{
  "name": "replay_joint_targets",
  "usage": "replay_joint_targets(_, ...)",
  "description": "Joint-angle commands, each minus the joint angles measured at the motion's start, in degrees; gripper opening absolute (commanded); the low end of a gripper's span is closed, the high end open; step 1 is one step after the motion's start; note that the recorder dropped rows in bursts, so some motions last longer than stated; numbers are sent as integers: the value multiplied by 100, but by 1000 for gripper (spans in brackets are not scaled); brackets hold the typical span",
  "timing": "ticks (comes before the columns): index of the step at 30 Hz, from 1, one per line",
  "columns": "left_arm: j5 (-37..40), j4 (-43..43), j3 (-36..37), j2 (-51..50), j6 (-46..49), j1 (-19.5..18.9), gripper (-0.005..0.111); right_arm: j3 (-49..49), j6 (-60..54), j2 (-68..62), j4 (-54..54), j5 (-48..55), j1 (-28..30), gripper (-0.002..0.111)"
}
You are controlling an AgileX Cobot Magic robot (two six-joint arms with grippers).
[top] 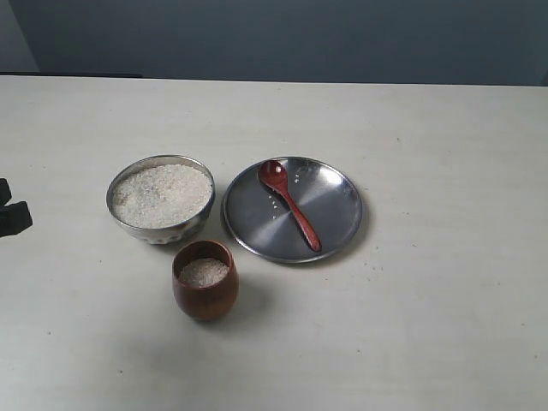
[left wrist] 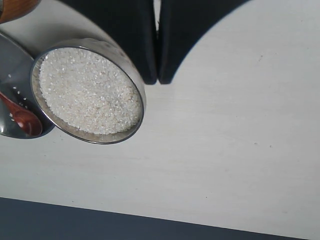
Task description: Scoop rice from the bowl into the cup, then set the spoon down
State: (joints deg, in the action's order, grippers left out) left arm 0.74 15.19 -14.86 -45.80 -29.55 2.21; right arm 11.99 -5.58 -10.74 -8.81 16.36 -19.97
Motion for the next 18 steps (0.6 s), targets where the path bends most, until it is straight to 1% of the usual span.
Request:
replay_joint_targets(1,-40,5,-40,-19,5,30,0,-246,-637,14,-414,-374,32,0)
replay_joint_targets(10,-40,5,-40,-19,5,30,0,-636,-637,14,-87,-418,32,0)
replay_joint_targets(13,-40,5,-40,-19,5,30,0,-853,-622,190,-102,-509,273,0)
replay_joint_targets(18,-40,5,-40,-19,5,30,0,-1087,-622,768,-400,-489,858,0)
